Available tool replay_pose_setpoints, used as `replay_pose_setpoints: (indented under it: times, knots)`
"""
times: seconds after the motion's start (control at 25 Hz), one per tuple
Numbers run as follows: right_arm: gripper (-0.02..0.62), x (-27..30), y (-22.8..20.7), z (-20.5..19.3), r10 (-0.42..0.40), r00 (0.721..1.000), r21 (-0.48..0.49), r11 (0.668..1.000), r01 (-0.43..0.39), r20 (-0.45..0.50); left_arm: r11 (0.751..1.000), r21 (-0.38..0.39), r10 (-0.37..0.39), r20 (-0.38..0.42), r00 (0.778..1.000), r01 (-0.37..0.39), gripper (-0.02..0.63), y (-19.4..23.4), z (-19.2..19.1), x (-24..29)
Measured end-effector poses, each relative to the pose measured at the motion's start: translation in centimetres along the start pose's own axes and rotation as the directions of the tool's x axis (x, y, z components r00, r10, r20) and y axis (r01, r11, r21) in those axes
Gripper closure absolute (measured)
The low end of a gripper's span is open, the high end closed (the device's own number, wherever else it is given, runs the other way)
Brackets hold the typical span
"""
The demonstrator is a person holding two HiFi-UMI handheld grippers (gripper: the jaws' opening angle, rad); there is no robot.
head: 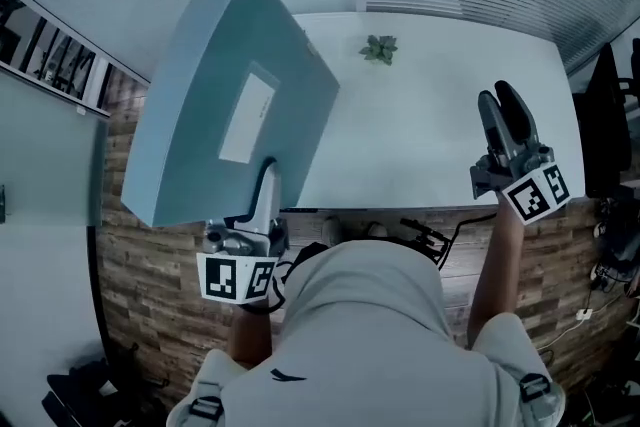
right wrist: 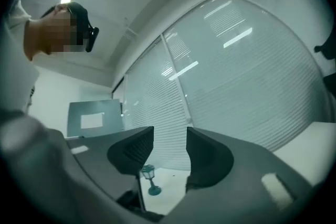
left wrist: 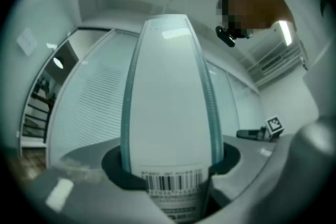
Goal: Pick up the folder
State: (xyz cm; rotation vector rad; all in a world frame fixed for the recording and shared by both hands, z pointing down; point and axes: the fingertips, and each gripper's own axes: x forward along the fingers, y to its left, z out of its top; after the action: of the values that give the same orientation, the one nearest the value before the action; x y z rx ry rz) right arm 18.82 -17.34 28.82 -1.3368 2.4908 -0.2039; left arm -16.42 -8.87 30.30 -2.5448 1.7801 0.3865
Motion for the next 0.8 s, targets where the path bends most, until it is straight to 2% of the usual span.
replay_pose_setpoints:
  times: [0.12,0.2,0.28,0.4,0.48,0.64,0.8]
  knots:
    - [0.459,-2.2,-1.0,0.3,-0.153,0.985,-0.011,0.988,0.154,0.074,0.988,0.126,0.093,-0.003,0.996,-0.092,0.311,1.2,0.1,-1.2]
    - [0.51,-3.4,-0.6,0.0,-0.197,0.975,-0.044,0.978,0.202,0.099,0.977,0.165,0.136,-0.004,0.991,-0.134,0.311,1.7,-0.1,-1.8]
    - [0.533,-4.1,0.3,-1.0,-0.215,0.972,-0.12,0.967,0.226,0.099,0.972,0.168,0.171,-0.009,0.985,-0.167,0.311,2.1,-0.4,-1.9]
    - [0.564,-4.3,1.9,-2.8,-0.215,0.974,-0.228,0.947,0.227,0.076,0.967,0.156,0.206,-0.021,0.978,-0.2,0.311,2.8,-0.9,-1.8]
    - [0.59,-4.2,2.8,-3.6,-0.207,0.976,-0.254,0.943,0.216,0.06,0.967,0.147,0.215,-0.022,0.976,-0.21,0.311,3.1,-1.0,-1.7]
    - [0.595,-3.8,3.4,-4.2,-0.189,0.981,-0.195,0.961,0.194,0.047,0.96,0.176,0.224,-0.017,0.974,-0.218,0.311,3.2,-1.0,-1.6]
    - [0.595,-3.9,3.2,-4.4,-0.187,0.982,-0.192,0.963,0.191,0.038,0.96,0.183,0.22,-0.021,0.975,-0.212,0.311,2.9,-1.4,-1.3]
